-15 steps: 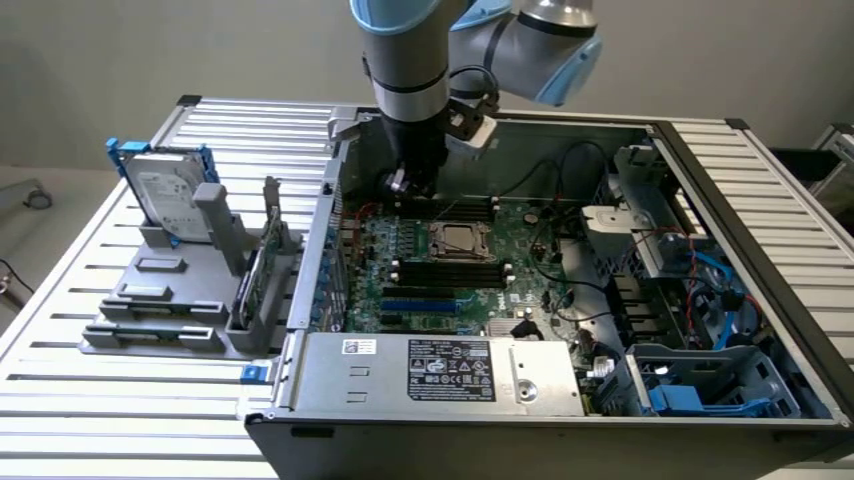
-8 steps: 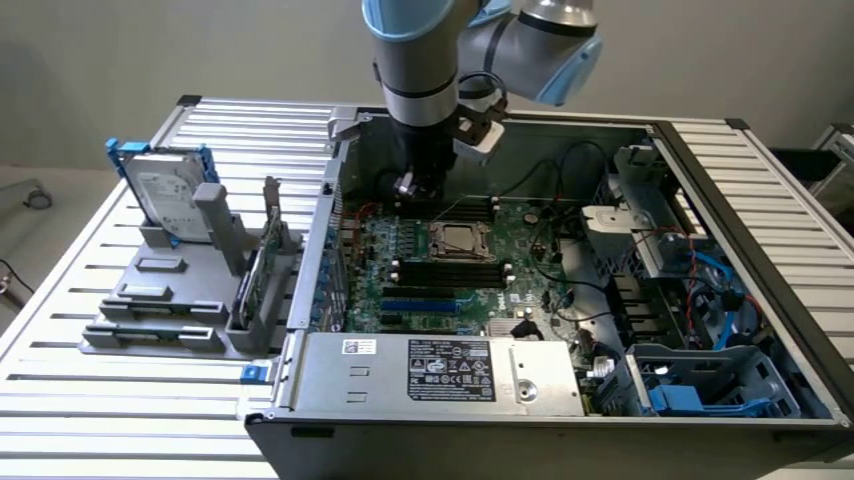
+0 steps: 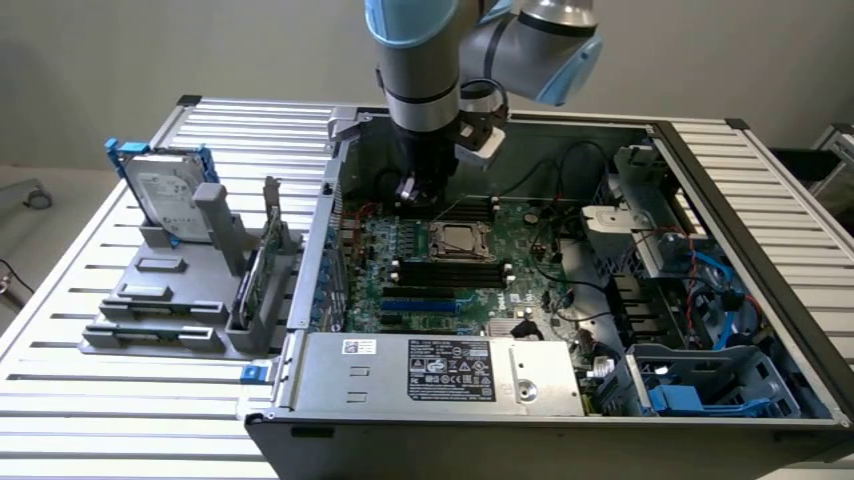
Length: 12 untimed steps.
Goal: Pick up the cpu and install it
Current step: 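Install the first cpu locking lever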
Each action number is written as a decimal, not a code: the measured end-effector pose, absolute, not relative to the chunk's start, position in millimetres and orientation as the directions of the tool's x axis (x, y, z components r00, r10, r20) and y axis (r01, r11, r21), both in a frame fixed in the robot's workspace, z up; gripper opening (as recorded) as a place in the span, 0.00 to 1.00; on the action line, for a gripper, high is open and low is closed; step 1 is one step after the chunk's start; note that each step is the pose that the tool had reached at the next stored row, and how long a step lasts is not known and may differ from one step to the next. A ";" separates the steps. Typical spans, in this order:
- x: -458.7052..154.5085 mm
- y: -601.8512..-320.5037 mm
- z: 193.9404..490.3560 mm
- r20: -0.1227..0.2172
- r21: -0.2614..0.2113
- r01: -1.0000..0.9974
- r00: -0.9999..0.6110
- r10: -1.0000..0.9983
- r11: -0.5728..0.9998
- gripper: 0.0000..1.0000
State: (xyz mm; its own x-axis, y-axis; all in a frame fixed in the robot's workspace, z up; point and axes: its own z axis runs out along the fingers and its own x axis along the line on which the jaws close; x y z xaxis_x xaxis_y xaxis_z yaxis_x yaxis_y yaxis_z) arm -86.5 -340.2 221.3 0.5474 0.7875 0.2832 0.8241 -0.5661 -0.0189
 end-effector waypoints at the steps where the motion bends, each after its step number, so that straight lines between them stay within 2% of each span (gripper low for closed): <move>1: -86.6 -339.8 219.5 0.282 -0.018 0.824 0.547 0.788 -0.566 0.11; 12: -86.5 -332.6 210.7 0.268 -0.008 0.824 0.547 0.793 -0.566 0.11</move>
State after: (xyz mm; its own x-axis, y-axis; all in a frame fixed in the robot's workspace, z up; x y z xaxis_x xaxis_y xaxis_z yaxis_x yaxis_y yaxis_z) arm -86.5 -332.6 210.7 0.5473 0.7929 0.2679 0.8242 -0.5662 -0.0081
